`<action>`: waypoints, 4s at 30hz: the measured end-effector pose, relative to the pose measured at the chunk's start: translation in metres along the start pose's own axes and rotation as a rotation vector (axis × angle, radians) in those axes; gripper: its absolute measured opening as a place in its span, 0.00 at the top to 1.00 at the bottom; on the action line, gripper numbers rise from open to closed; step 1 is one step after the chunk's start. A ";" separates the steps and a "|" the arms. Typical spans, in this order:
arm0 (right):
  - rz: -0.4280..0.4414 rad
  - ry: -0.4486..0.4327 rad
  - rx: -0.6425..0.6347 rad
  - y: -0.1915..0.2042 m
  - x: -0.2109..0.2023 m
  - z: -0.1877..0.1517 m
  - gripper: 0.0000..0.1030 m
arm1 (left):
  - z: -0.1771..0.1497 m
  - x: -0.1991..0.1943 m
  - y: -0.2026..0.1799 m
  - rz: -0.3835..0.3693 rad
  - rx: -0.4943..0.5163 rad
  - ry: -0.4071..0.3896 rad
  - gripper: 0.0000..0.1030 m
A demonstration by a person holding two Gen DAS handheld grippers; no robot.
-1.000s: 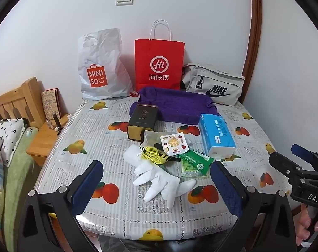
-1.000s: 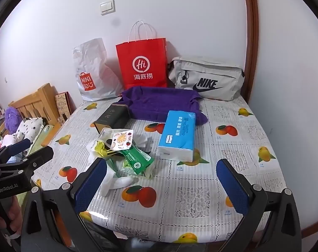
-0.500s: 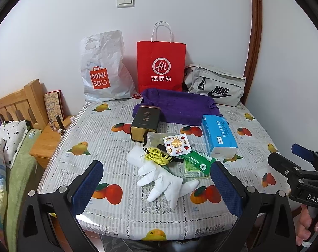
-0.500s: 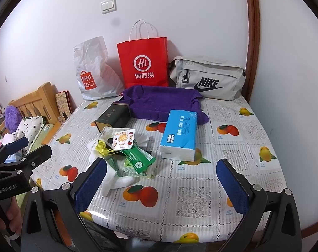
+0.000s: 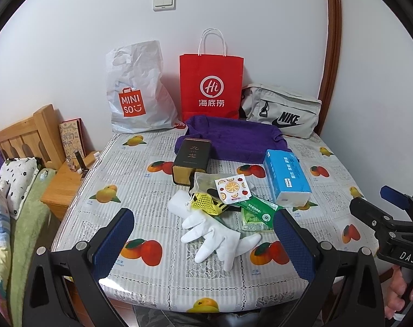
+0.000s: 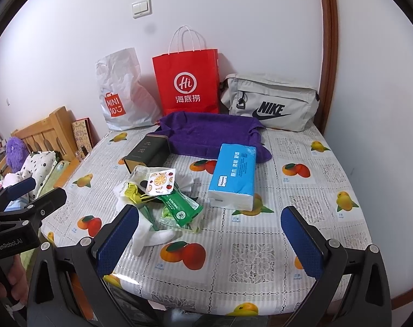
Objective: Organize soft objects
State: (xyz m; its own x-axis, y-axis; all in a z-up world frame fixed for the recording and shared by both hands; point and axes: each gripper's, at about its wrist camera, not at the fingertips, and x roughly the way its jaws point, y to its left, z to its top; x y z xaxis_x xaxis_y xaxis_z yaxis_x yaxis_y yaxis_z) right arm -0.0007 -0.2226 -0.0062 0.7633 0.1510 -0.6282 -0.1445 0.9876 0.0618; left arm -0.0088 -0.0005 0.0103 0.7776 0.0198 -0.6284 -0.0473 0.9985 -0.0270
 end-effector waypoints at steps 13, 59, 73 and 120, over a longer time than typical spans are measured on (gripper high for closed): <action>-0.003 0.000 -0.004 0.001 0.000 0.000 0.00 | -0.001 0.000 0.000 0.001 0.001 0.000 0.00; 0.018 -0.001 -0.025 0.007 0.002 -0.002 0.00 | 0.001 0.013 0.002 -0.031 -0.001 0.032 0.00; 0.026 0.108 -0.010 -0.006 0.060 -0.019 0.00 | -0.033 0.098 0.007 -0.028 0.001 0.168 0.00; 0.214 0.215 -0.291 0.047 0.207 -0.022 0.19 | -0.075 0.187 0.019 -0.222 -0.003 0.286 0.75</action>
State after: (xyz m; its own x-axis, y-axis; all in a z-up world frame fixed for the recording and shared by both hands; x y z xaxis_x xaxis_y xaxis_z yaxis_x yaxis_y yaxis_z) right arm 0.1369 -0.1460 -0.1500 0.5529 0.3080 -0.7742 -0.4808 0.8768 0.0055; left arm 0.0889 0.0184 -0.1659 0.5624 -0.2132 -0.7989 0.1009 0.9767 -0.1896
